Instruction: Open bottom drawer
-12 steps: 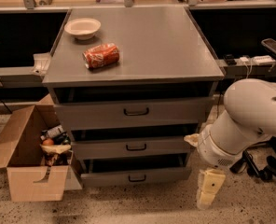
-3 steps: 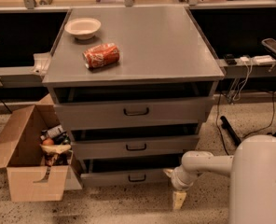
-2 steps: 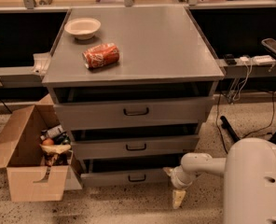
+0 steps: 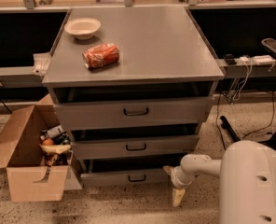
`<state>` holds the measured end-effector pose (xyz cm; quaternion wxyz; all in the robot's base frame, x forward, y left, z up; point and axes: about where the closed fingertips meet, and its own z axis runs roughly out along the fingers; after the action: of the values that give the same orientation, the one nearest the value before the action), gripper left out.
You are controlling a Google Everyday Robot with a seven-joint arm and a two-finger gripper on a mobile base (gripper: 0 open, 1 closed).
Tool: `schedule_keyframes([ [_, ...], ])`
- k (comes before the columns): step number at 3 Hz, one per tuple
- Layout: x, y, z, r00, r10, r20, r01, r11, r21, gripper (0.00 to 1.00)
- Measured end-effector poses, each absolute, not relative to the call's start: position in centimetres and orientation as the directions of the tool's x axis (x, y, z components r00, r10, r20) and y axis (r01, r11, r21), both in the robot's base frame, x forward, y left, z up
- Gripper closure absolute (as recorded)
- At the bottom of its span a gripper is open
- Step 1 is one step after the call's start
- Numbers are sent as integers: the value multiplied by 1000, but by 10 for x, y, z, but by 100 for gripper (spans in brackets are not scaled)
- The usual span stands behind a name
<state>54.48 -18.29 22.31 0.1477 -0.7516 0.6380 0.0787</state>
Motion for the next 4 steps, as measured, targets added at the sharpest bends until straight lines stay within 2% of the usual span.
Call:
schedule_keyframes([
  [1, 545, -183, 223, 173, -936, -307, -982, -142, -122, 0],
  [2, 531, -207, 206, 17, -923, -385, -997, 14, -77, 18],
  [3, 532, -242, 180, -163, -858, -487, -978, 204, -33, 16],
  [4, 537, -240, 183, -146, -866, -478, -981, 190, -46, 0],
])
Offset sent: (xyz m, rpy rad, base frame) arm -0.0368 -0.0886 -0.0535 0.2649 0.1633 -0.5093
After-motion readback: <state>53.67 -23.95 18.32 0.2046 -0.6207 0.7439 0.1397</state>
